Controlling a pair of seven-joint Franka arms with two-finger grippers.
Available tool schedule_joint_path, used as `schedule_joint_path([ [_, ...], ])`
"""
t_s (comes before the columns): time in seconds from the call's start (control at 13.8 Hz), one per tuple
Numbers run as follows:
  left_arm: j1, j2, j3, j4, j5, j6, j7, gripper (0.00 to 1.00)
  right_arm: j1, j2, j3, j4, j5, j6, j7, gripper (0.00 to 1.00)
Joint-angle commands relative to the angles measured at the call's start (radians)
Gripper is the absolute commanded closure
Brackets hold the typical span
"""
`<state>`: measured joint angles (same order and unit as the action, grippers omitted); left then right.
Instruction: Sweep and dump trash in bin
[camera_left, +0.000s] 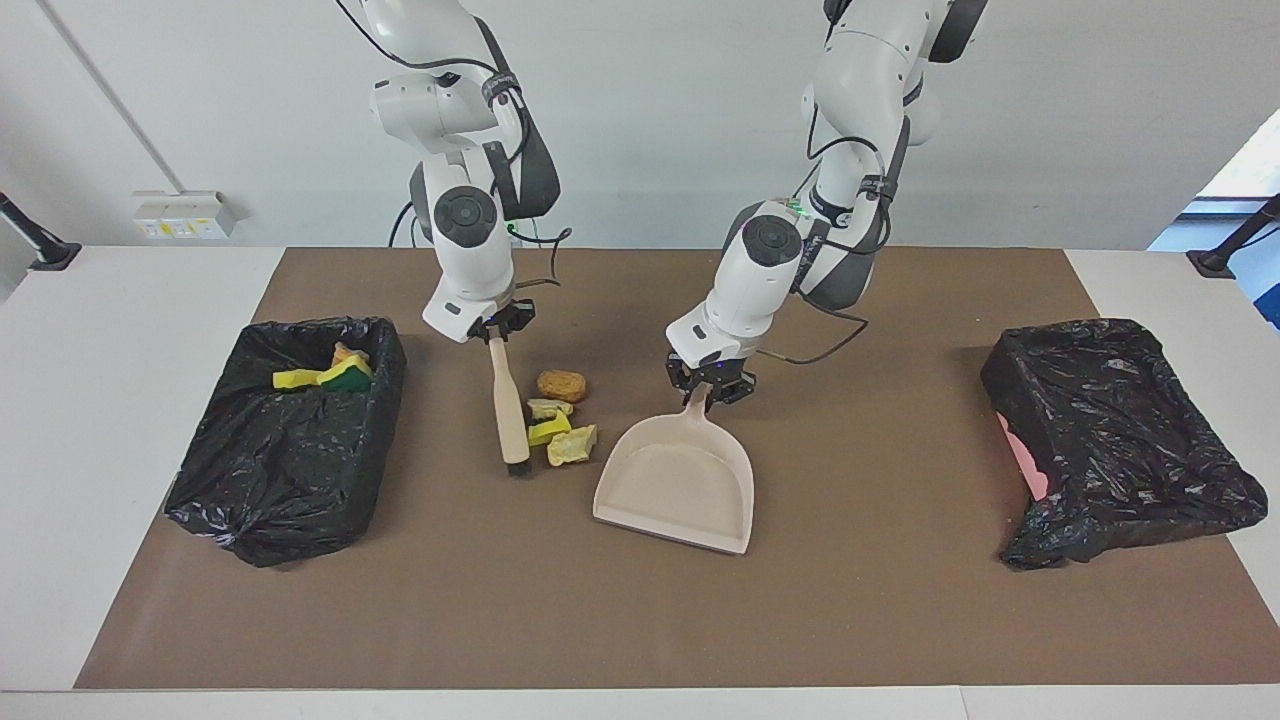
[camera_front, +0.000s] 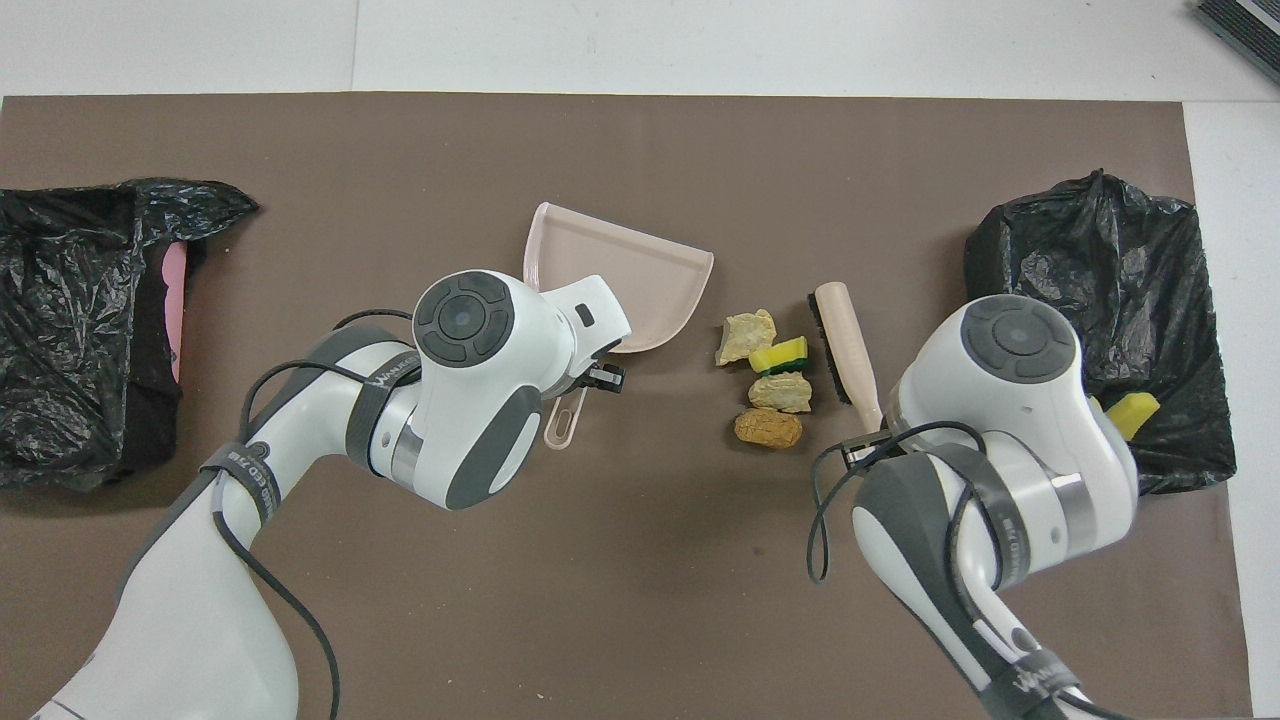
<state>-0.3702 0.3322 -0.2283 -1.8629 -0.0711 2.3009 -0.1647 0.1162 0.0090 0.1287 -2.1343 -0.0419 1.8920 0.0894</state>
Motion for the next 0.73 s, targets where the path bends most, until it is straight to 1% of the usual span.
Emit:
schedule_joint_path([
  [0.0,0.040,-0.058,0.003,-0.005,0.069,-0.093,0.113,0.92,-0.067,-0.070,0.005,0.016,0.014,-0.097,0.000,1.00],
  [0.07,0.054,-0.062,0.003,0.001,0.103,-0.135,0.208,0.96,-0.069,-0.090,0.005,0.005,0.011,-0.131,-0.005,1.00],
  [0.15,0.062,-0.064,0.004,0.016,0.106,-0.176,0.314,0.98,-0.066,-0.110,0.006,-0.022,0.010,-0.142,0.003,1.00],
  [0.29,0.086,-0.062,0.007,0.031,0.108,-0.237,0.485,1.00,-0.058,-0.193,0.008,-0.142,0.008,-0.102,-0.005,1.00],
  [0.36,0.089,-0.065,0.012,0.034,0.119,-0.286,0.573,1.00,-0.053,-0.192,0.009,-0.151,0.008,-0.096,-0.014,1.00],
  [0.51,0.097,-0.081,0.024,0.022,0.125,-0.333,0.800,1.00,-0.015,-0.152,0.009,-0.151,0.020,-0.038,-0.001,1.00],
  [0.58,0.097,-0.084,0.024,0.019,0.126,-0.346,0.854,1.00,-0.012,-0.121,0.011,-0.156,0.033,-0.010,0.015,1.00],
  [0.65,0.096,-0.087,0.024,0.011,0.126,-0.351,0.866,1.00,0.003,-0.100,0.011,-0.154,0.057,0.013,0.019,1.00],
])
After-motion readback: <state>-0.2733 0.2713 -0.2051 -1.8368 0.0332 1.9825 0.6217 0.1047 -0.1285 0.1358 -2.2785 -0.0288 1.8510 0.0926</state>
